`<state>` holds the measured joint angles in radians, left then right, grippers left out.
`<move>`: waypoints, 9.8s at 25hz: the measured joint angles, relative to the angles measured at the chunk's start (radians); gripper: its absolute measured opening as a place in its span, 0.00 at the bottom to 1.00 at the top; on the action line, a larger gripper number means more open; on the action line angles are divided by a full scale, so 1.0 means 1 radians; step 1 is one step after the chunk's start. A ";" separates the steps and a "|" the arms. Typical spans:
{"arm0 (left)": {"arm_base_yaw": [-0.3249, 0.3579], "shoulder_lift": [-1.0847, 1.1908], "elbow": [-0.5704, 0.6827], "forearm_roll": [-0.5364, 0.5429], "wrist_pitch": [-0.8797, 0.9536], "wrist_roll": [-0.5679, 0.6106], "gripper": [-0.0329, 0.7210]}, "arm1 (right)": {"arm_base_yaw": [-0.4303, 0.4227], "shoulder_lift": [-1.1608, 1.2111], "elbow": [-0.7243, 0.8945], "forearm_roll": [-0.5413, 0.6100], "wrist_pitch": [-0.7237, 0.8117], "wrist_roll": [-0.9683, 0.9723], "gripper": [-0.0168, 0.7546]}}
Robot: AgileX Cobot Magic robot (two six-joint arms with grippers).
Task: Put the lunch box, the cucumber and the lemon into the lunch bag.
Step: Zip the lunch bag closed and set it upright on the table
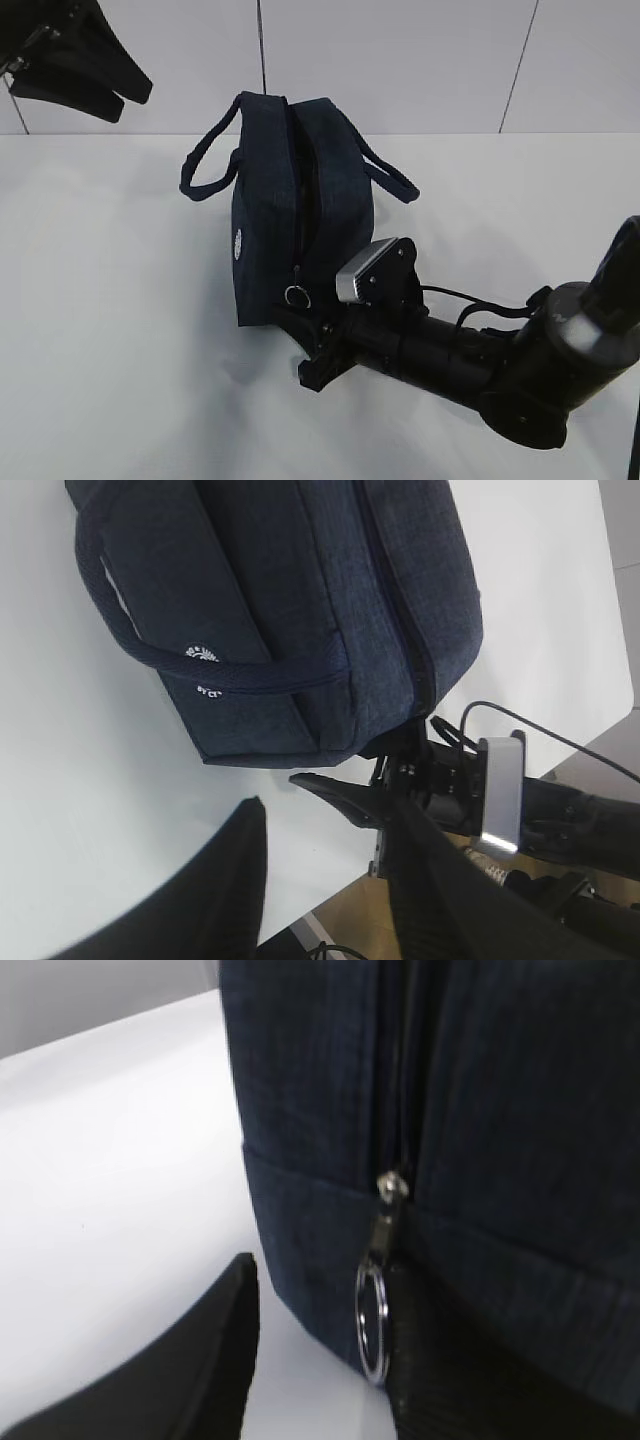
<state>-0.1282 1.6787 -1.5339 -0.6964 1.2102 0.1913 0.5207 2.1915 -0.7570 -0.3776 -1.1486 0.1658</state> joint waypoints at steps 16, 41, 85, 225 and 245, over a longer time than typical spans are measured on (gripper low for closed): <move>0.000 0.000 0.000 -0.004 0.000 0.000 0.43 | 0.000 0.023 -0.018 -0.003 0.002 0.000 0.41; -0.045 -0.002 0.000 0.120 0.016 0.000 0.43 | 0.000 -0.006 0.031 0.014 0.000 0.042 0.02; -0.235 -0.004 0.061 0.327 0.022 -0.059 0.40 | 0.000 -0.397 0.016 0.030 0.344 0.018 0.02; -0.299 0.081 0.251 0.176 -0.492 0.228 0.04 | -0.088 -0.034 -1.087 -0.003 1.288 0.532 0.02; -0.279 0.065 0.190 0.087 -0.402 0.146 0.43 | -0.092 -0.013 -1.095 -0.014 1.327 0.533 0.02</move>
<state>-0.4067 1.7438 -1.3437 -0.6091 0.8078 0.3373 0.4292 2.1786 -1.8524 -0.3920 0.1781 0.6986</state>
